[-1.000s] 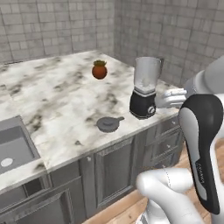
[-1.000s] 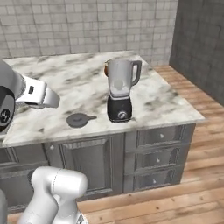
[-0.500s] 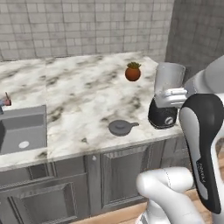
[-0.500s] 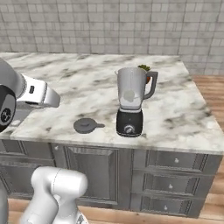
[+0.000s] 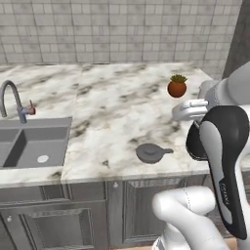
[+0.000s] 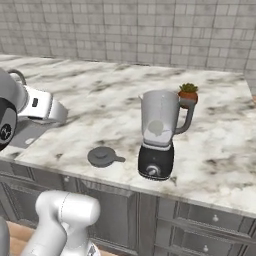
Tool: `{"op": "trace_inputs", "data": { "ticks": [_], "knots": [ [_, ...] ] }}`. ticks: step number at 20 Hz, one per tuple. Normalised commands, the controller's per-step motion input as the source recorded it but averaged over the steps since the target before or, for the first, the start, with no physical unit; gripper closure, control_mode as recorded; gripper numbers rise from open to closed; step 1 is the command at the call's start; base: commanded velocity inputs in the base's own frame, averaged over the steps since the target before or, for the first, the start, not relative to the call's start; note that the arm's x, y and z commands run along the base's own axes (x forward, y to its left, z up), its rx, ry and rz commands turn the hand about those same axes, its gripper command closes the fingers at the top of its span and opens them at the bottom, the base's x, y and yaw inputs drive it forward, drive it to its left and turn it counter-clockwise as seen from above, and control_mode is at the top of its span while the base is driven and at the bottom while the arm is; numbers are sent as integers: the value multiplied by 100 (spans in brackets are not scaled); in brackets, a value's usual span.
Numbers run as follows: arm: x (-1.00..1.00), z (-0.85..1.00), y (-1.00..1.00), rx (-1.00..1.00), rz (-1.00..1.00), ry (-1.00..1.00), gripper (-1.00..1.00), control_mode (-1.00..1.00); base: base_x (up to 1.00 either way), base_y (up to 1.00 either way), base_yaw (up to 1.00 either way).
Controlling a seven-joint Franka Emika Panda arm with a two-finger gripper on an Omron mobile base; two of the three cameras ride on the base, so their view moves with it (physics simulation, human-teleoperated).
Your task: Grab the garlic and lemon from the fridge, place them in the blender, close the lid, and turn on the blender to create a marinade.
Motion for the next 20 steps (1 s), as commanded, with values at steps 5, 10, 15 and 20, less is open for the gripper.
{"op": "trace_inputs", "data": {
  "ticks": [5,10,15,20],
  "knots": [
    [0,0,0,0,0,0,100,100,42,-25,-1],
    [0,0,0,0,0,0,100,100,45,0,-9],
    [0,0,0,0,0,0,100,100,3,0,-21],
    [20,14,-21,4,-9,-1,100,-100,0,0,-2]
  ]
}}
